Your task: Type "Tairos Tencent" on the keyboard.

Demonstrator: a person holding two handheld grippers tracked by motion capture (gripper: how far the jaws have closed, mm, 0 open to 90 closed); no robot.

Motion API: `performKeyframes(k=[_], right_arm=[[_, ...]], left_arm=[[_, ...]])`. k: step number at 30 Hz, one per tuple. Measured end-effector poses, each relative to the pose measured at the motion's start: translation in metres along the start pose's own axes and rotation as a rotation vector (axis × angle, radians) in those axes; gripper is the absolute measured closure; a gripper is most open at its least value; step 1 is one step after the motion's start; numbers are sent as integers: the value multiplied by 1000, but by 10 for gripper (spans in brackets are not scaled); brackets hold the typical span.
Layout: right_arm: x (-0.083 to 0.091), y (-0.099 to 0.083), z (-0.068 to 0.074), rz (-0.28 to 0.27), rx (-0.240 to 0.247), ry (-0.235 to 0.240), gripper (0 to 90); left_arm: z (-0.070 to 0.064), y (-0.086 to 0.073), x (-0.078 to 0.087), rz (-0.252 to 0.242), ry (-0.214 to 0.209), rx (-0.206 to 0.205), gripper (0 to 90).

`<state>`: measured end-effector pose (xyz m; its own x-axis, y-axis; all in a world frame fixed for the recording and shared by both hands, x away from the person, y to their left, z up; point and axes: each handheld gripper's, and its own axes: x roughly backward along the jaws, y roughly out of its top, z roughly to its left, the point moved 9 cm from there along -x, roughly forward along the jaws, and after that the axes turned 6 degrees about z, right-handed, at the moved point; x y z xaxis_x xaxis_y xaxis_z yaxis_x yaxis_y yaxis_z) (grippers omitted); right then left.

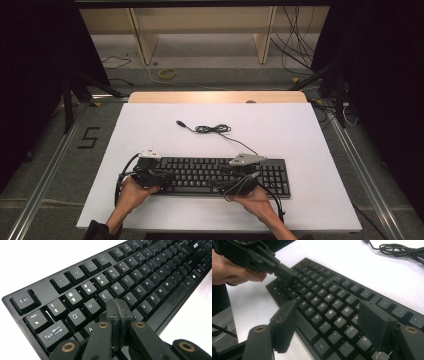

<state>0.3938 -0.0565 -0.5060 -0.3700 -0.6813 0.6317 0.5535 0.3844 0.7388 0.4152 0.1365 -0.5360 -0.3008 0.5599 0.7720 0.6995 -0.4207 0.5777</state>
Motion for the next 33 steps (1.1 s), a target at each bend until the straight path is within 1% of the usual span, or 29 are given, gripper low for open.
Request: performKeyframes(k=[5, 16, 17, 19, 25, 27, 29, 31, 33], right_arm=[[0, 0, 0, 1, 2, 1, 332], [0, -1, 0, 2, 0, 1, 333], [0, -1, 1, 3, 1, 2, 333], [0, -1, 1, 4, 0, 2, 333], [1, -1, 0, 2, 1, 1, 334], [1, -1, 0, 1, 2, 1, 334], [1, -1, 0, 0, 2, 1, 334], [1, -1, 0, -1, 2, 2, 334], [1, 0, 0, -3, 0, 2, 334]], left_arm=[[0, -1, -1, 11, -2, 2, 892], [1, -2, -2, 11, -6, 11, 892], [1, -3, -4, 24, -1, 8, 892], [2, -3, -4, 23, -6, 13, 893], [2, -3, -5, 14, -8, 20, 895], [2, -3, -4, 17, -4, 12, 894], [1, -2, -3, 6, 3, 11, 892], [0, 0, -1, -10, -5, 16, 891], [0, 1, 2, -20, -2, 14, 891]])
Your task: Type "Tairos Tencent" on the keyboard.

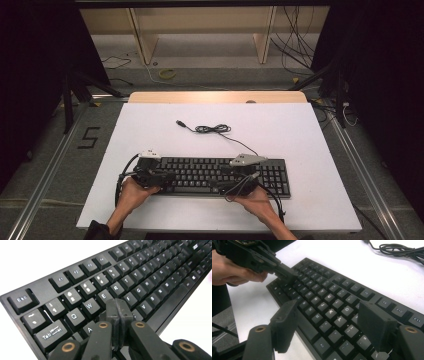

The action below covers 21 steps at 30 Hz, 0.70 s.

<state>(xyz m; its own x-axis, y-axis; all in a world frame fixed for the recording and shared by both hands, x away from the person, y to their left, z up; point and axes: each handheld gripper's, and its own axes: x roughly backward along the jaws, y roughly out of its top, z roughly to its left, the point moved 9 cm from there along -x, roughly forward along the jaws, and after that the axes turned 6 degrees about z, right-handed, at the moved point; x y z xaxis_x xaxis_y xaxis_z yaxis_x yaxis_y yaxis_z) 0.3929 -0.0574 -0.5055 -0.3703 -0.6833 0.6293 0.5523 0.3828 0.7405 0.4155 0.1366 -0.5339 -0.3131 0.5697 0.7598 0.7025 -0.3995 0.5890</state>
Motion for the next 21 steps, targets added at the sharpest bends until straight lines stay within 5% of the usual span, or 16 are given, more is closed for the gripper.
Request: performKeyframes(k=[7, 21], right_arm=[[0, 0, 0, -2, -2, 0, 334], [0, 1, -1, -2, -3, -2, 332]], left_arm=[[-1, 3, 5, -25, -12, 9, 837], [-5, 8, 13, -77, -44, 25, 528]])
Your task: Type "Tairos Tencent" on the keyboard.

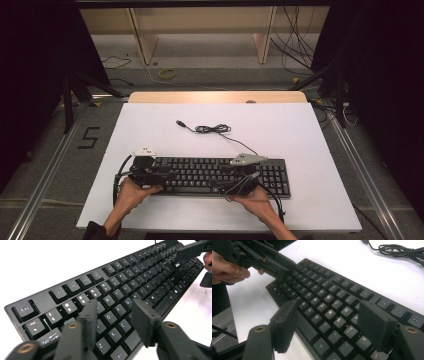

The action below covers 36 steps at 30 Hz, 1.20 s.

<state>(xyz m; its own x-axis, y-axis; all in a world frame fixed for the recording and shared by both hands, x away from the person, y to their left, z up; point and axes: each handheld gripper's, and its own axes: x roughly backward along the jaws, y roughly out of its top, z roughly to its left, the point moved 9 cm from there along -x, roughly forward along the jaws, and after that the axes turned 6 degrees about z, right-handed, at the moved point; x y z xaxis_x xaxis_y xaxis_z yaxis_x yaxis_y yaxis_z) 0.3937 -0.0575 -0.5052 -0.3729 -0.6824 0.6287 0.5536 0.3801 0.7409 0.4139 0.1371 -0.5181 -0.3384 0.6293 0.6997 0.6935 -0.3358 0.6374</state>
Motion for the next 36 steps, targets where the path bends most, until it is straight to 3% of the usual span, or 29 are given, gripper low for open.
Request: performKeyframes(k=[13, 36], right_arm=[[-1, 1, 2, -2, 5, 2, 332], [-7, 3, 11, 6, 12, 24, 333]], left_arm=[[1, 1, 7, -31, 7, 20, 392], [1, -2, 18, -76, 13, 38, 303]])
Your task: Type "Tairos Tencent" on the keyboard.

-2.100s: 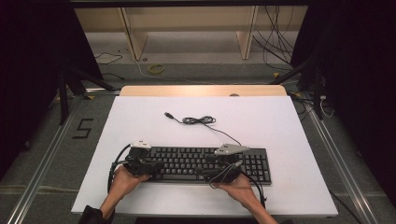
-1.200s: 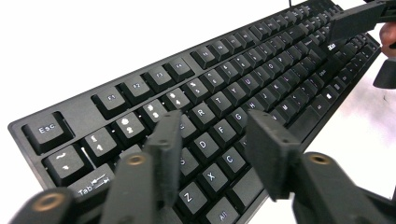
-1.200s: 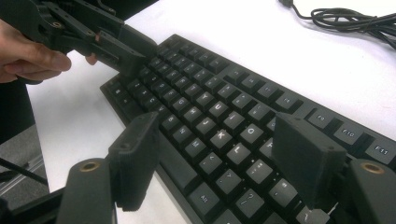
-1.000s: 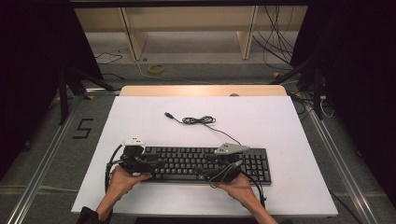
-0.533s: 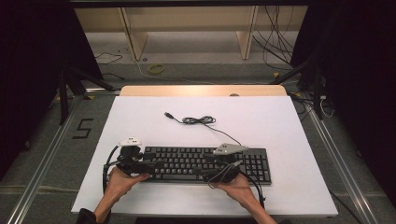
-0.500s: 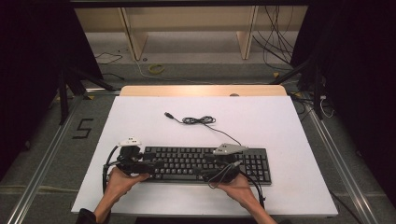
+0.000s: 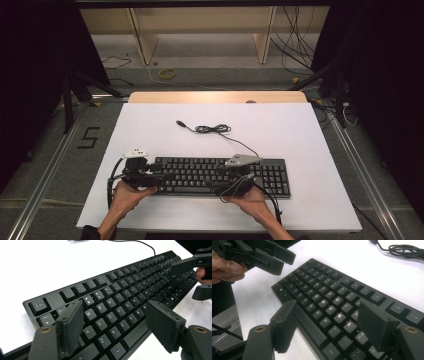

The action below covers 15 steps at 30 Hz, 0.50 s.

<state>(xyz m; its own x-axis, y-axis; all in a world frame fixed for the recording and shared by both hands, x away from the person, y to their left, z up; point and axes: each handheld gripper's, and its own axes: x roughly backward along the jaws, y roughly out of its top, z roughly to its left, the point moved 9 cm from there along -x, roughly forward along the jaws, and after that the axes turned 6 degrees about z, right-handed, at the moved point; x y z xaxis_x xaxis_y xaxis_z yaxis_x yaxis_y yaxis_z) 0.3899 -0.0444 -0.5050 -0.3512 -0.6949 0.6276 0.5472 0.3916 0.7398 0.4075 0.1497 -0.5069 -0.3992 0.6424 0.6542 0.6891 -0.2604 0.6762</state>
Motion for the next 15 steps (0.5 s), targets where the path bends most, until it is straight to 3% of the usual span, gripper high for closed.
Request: performKeyframes(k=[15], right_arm=[[-6, 2, 8, 7, 16, 15, 340]], left_arm=[[-3, -2, 3, -16, -2, -6, 289]])
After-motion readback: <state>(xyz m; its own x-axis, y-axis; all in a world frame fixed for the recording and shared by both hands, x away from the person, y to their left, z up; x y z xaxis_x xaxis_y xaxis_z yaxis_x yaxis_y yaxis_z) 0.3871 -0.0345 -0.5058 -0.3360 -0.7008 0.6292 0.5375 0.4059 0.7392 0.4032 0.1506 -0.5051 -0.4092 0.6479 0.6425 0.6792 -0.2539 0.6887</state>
